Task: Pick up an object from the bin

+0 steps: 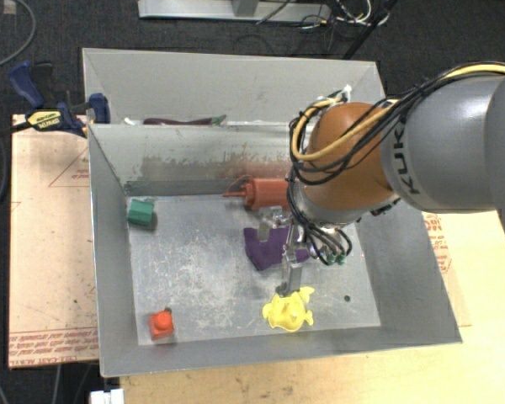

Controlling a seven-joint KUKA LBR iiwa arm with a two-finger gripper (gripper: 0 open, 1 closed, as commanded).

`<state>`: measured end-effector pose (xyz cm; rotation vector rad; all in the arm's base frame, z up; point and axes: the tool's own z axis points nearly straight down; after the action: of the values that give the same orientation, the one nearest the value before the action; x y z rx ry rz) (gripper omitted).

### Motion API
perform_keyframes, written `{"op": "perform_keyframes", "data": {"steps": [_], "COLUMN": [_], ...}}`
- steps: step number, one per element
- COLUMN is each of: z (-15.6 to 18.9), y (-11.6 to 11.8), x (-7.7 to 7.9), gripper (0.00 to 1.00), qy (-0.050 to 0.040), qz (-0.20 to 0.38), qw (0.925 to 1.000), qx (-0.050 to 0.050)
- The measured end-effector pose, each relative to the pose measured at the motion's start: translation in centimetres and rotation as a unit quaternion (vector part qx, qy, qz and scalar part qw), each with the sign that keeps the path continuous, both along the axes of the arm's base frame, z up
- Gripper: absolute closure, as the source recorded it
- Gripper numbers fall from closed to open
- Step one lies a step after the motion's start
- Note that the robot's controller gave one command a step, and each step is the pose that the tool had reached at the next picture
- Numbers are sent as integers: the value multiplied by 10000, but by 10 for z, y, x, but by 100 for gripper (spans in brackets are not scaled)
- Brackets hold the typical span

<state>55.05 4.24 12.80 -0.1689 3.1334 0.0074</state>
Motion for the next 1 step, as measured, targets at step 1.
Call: {"op": "perform_keyframes", "data": {"steps": [1], "z": [-20], "y": [-2], "x": [7], "gripper": [0], "qy": [-3], "qz": [1378], "qw": [9905], "qx": [2]}}
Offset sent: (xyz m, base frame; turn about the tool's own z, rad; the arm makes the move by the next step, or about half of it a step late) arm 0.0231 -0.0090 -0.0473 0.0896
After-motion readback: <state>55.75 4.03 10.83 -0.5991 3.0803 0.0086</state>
